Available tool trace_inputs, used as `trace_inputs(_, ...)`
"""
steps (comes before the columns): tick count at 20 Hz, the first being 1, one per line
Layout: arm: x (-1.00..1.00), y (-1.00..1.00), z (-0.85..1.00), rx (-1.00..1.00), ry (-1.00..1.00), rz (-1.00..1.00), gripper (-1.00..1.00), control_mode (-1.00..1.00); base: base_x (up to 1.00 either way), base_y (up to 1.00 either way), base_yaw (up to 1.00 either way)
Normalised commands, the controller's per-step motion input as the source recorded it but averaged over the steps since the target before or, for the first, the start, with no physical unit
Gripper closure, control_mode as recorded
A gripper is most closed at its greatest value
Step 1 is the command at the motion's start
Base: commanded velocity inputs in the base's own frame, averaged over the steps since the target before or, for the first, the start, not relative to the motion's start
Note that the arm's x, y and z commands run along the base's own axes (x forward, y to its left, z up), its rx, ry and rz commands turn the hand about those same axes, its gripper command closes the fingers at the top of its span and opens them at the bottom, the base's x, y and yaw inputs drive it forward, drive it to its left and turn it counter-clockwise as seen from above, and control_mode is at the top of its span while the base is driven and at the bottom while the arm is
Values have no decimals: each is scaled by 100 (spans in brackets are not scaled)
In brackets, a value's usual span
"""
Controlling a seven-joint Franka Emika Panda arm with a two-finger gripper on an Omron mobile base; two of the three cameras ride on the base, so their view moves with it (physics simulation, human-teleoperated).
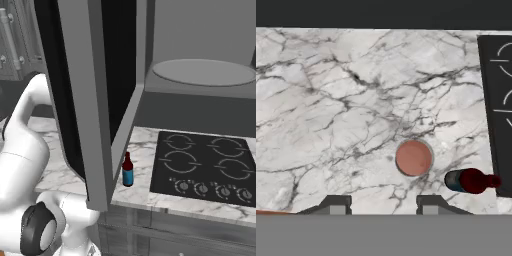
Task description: Place the microwavable item in the microwave. Then, close the microwave door and press the start button.
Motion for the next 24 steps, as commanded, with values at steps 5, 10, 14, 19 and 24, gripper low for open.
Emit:
trace_inputs(5,-35,22,-17,-4,-9,0,-100,-100,0,0,0)
trace_inputs(10,-73,32,-87,-14,-14,0,-100,-100,0,0,0)
trace_inputs(14,-19,9,-95,-9,2,0,-100,-100,0,0,0)
trace_inputs(19,9,-1,-49,0,9,1,-100,-100,0,0,0)
trace_inputs(24,15,0,-17,-2,10,3,-100,-100,0,0,0)
